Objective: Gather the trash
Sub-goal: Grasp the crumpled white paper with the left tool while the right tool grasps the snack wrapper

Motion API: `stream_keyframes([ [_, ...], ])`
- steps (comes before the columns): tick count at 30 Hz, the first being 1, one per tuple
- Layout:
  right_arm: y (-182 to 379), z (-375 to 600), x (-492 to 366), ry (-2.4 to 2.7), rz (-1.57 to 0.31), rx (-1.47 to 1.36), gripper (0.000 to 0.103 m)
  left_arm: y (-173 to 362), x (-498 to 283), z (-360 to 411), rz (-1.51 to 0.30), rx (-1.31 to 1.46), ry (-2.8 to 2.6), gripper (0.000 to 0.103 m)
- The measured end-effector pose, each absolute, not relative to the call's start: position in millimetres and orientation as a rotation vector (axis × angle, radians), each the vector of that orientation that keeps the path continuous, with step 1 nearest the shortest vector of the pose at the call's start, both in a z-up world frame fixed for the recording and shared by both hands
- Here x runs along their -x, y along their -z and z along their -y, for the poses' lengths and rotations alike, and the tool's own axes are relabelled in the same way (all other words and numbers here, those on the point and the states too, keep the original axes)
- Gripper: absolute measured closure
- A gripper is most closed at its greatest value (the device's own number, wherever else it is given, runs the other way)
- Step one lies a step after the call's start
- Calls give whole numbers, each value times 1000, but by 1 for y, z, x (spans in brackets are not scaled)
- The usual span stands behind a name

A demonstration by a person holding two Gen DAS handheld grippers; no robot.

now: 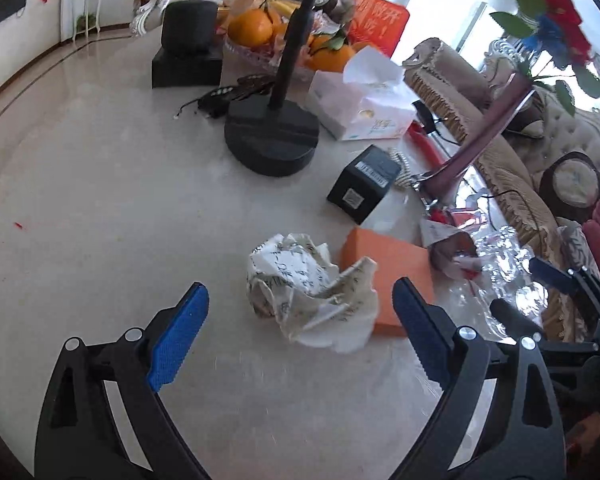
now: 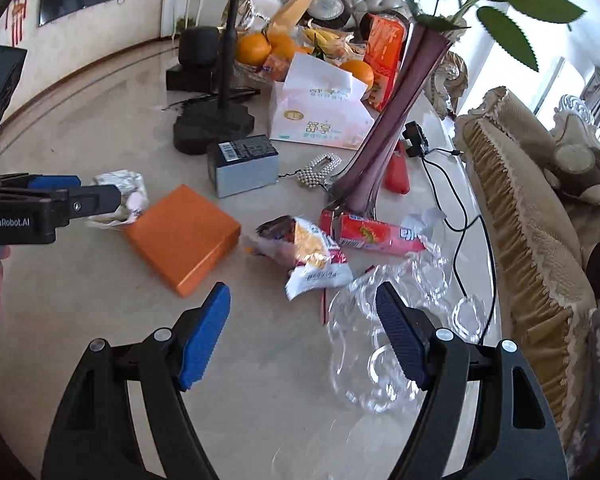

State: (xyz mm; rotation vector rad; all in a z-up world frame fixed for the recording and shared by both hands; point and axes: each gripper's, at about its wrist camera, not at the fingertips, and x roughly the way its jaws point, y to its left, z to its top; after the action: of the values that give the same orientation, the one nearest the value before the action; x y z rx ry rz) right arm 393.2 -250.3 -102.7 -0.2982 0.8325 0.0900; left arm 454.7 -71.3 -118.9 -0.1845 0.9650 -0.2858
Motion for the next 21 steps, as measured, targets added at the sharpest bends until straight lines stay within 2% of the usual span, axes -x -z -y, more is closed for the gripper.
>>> stream_keyframes([
  [18, 133, 238, -451, -91, -927, 448, 32, 142, -494, 72, -1018, 108, 245, 14],
  [19, 134, 237, -453, -96, -932, 453, 32, 142, -497, 72, -1014, 104, 252, 17],
  [20, 136, 237, -455, -101, -937, 454, 33, 142, -499, 71, -1009, 101, 266, 27],
  [21, 140, 236, -457, -106, -950, 456, 35, 141, -502, 71, -1006, 89, 263, 32],
])
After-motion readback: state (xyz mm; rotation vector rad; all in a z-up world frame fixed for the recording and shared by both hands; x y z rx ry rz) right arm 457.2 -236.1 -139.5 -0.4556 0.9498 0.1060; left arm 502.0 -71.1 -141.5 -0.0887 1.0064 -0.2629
